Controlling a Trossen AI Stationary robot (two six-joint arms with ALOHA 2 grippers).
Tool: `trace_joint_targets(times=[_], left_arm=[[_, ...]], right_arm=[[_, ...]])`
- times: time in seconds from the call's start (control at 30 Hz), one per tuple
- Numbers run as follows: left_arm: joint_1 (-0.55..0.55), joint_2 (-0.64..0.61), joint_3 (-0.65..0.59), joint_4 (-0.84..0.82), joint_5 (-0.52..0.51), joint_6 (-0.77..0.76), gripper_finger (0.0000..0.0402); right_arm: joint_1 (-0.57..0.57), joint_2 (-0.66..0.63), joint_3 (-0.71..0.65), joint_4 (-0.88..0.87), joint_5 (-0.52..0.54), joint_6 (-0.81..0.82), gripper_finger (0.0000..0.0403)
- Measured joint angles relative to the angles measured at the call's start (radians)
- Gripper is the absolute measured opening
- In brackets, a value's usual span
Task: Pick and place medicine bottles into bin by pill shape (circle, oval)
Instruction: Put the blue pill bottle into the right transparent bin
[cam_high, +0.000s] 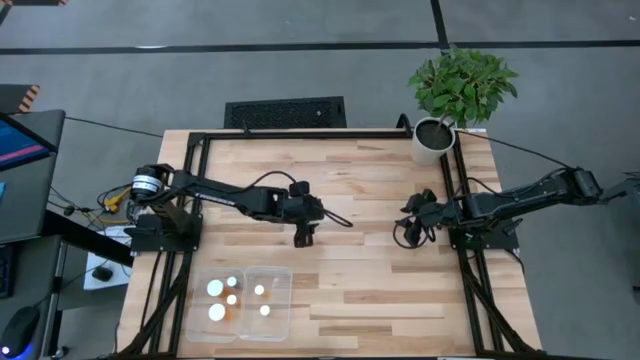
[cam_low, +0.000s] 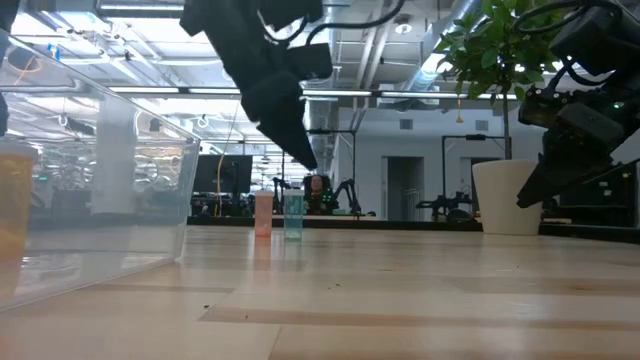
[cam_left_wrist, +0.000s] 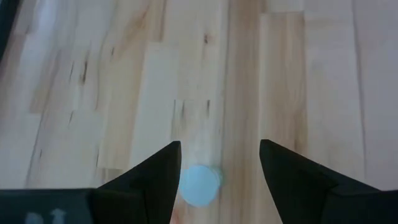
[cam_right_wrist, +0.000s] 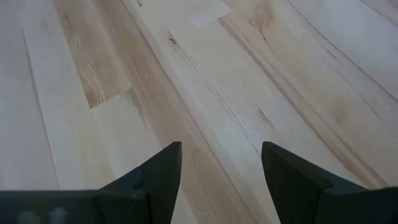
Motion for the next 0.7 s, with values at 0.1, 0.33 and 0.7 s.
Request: trace_joint_targets(times=[0.1,0.33,0.7], left_arm=[[-0.003,-0.010,-0.024,0.038,-0.001,-0.001,0.0213],[-0.004,-0.018,-0.036,0.120,-0.003,0.043,0.0213],[0.004,-0.019,-0.036,0.105,-0.001,0.084,0.0213]], right_arm=[[0.000,0.000,0.000,-0.006,0.000,0.000,0.0234],[0.000,0.000,0.000,-0.010,0.000,0.001,0.0234],[0.000,0.000,0.000,-0.010,-0.001,0.024,0.0234]])
